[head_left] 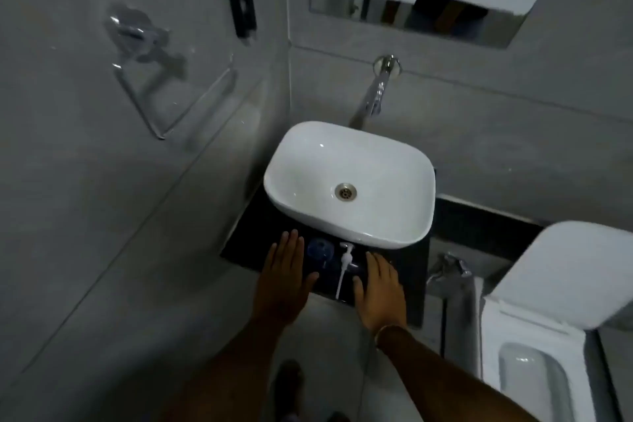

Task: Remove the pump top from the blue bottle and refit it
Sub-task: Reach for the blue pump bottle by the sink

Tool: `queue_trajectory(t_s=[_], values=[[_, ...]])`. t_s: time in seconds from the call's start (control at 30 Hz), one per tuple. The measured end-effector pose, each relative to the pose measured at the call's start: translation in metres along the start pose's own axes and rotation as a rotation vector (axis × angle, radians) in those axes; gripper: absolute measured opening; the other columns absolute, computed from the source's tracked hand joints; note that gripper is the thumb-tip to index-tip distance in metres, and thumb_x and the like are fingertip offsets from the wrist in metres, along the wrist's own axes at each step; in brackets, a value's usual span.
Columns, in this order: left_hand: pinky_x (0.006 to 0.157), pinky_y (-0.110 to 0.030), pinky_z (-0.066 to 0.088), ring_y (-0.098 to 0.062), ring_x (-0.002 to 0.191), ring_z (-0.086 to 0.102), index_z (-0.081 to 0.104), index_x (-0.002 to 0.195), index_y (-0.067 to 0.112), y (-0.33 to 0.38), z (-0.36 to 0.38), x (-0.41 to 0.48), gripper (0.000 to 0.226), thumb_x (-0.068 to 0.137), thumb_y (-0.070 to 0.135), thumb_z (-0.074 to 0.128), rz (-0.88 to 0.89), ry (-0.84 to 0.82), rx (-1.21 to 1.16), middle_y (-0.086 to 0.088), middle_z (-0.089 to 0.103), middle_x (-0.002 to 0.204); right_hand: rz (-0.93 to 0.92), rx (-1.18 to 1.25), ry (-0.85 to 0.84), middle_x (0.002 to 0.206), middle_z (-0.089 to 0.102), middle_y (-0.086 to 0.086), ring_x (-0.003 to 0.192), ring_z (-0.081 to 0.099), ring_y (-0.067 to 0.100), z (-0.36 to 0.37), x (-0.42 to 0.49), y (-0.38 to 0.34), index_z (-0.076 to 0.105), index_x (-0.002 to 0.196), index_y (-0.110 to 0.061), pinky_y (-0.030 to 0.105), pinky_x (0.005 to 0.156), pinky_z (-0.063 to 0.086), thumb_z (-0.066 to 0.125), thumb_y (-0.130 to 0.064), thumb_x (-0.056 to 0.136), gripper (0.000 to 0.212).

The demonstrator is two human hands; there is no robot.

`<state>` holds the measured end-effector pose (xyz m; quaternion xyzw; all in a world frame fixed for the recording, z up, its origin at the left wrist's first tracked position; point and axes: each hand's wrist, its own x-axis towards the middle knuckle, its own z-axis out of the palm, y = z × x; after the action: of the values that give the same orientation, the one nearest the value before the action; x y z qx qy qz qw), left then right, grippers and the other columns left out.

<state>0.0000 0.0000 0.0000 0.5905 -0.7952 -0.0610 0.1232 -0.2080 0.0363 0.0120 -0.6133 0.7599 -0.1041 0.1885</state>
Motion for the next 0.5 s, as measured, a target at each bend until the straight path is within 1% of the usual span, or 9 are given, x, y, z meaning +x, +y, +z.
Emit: queue_trajectory(t_s=[0.03,0.1,0.13,0.17,0.2,0.3,0.4,0.5], values=[[0.124,-0.049,0.021,-0.036,0.154,0.026,0.035,0.154,-0.002,-0.004,0.011,0.008,0.077,0.100,0.053,0.040,0.000,-0.008,-0.029,-0.020,0.032,0.164,0.090,0.069,-0.043,0.165,0.044,0.012,0.148,0.047,0.035,0.011,0.008,0.001,0.044,0.159,-0.014,0.045,0.117,0.045,0.055,-0.037,0.107,0.058],[0.123,-0.050,0.029,-0.036,0.152,0.030,0.039,0.153,-0.001,-0.013,0.028,0.020,0.081,0.096,0.053,0.056,-0.025,-0.003,-0.094,-0.019,0.036,0.162,0.274,0.179,-0.083,0.154,0.053,0.013,0.136,0.058,0.037,0.024,0.022,-0.005,0.054,0.148,-0.016,0.043,0.108,0.050,0.057,-0.039,0.105,0.049],[0.123,-0.051,0.030,-0.035,0.153,0.029,0.039,0.153,-0.001,-0.017,0.036,0.026,0.083,0.093,0.053,0.062,-0.025,-0.021,-0.102,-0.018,0.036,0.163,0.364,0.210,-0.115,0.149,0.056,0.013,0.132,0.062,0.038,0.028,0.030,-0.009,0.059,0.142,-0.017,0.042,0.105,0.051,0.060,-0.040,0.104,0.045],[0.124,-0.051,0.029,-0.034,0.154,0.028,0.038,0.153,0.000,-0.021,0.044,0.031,0.085,0.092,0.053,0.065,-0.018,-0.050,-0.115,-0.018,0.035,0.164,0.423,0.259,-0.113,0.145,0.060,0.013,0.129,0.064,0.039,0.034,0.039,-0.013,0.063,0.137,-0.018,0.042,0.103,0.052,0.063,-0.041,0.102,0.042],[0.124,-0.051,0.029,-0.034,0.154,0.026,0.037,0.154,0.001,-0.025,0.051,0.035,0.086,0.092,0.054,0.065,-0.003,-0.085,-0.126,-0.017,0.033,0.164,0.481,0.318,-0.124,0.142,0.064,0.014,0.128,0.066,0.039,0.038,0.046,-0.018,0.066,0.134,-0.019,0.042,0.102,0.053,0.066,-0.042,0.100,0.041],[0.123,-0.053,0.030,-0.033,0.154,0.027,0.037,0.154,0.002,-0.036,0.063,0.044,0.085,0.094,0.055,0.062,0.049,-0.093,-0.086,-0.017,0.034,0.164,0.581,0.417,-0.120,0.133,0.073,0.015,0.124,0.069,0.039,0.048,0.069,-0.028,0.071,0.128,-0.017,0.040,0.100,0.054,0.073,-0.046,0.095,0.044],[0.125,-0.053,0.027,-0.031,0.155,0.024,0.037,0.155,0.005,-0.040,0.070,0.048,0.078,0.097,0.055,0.056,0.098,-0.062,-0.141,-0.014,0.034,0.165,0.627,0.417,-0.102,0.127,0.075,0.015,0.119,0.071,0.041,0.057,0.083,-0.035,0.072,0.123,-0.016,0.042,0.097,0.056,0.075,-0.051,0.092,0.047],[0.126,-0.052,0.025,-0.031,0.155,0.025,0.041,0.153,0.006,-0.041,0.073,0.052,0.072,0.100,0.054,0.048,0.118,-0.029,-0.197,-0.014,0.036,0.164,0.637,0.362,-0.048,0.129,0.075,0.015,0.120,0.070,0.044,0.064,0.091,-0.038,0.072,0.127,-0.022,0.043,0.097,0.056,0.075,-0.047,0.092,0.043]])
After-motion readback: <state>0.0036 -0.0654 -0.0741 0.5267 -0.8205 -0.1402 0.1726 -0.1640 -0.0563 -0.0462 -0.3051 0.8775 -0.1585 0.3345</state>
